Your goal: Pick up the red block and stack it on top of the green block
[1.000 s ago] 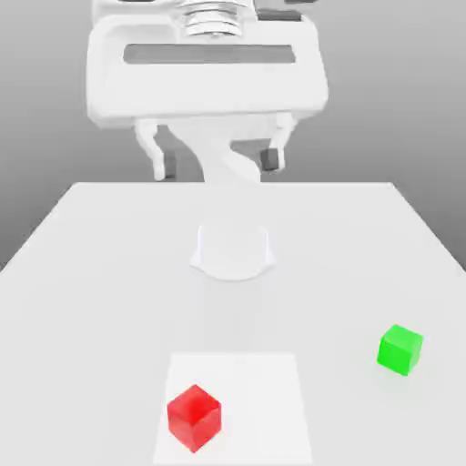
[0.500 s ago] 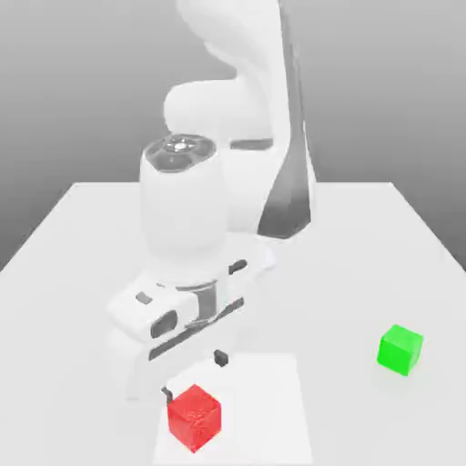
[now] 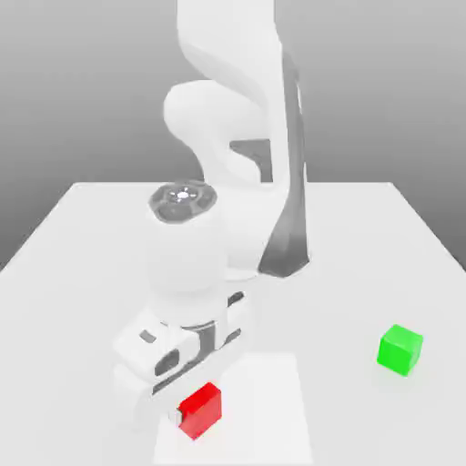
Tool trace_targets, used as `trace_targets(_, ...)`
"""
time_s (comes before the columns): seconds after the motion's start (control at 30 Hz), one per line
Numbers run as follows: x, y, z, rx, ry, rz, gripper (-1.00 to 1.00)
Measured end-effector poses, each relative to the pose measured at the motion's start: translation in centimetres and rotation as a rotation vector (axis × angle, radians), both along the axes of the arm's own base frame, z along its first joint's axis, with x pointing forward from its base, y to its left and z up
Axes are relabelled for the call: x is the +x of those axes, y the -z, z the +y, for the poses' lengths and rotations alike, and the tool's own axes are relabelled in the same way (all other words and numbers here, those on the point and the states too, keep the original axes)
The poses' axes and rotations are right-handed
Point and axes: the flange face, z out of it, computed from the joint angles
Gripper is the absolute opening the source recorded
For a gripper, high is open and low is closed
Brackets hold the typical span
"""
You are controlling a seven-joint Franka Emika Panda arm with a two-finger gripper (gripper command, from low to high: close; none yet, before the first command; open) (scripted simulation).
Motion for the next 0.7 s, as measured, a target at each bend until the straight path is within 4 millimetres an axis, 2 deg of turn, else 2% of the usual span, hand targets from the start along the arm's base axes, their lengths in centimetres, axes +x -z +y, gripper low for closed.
trace_targets(0.03,-0.1,-0.6,1.8,0.005,-0.038,0.002,-1.0)
trace_targets(0.13,-1.4,-1.5,9.3,0.018,-0.204,0.009,-1.0)
trace_targets(0.2,-3.3,-2.1,15.7,0.022,-0.355,0.013,-1.0)
trace_targets(0.27,-7.2,-2.9,23.5,0.022,-0.56,0.014,-1.0)
trace_targets(0.33,-12.6,-3.8,30.4,0.013,-0.77,0.01,-1.0)
trace_targets(0.37,-14.7,-4.2,32.2,0.007,-0.838,0.006,-1.0)
trace_targets(0.43,-14.6,-3.1,31.9,0.001,-0.833,0.002,-1.0)
trace_targets(0.57,-14.7,1.0,31.8,-0.001,-0.833,0.001,-1.0)
trace_targets(0.6,-14.8,1.7,31.8,-0.001,-0.833,0.001,1.0)
trace_targets(0.7,-14.8,1.7,31.8,-0.001,-0.833,0.001,1.0)
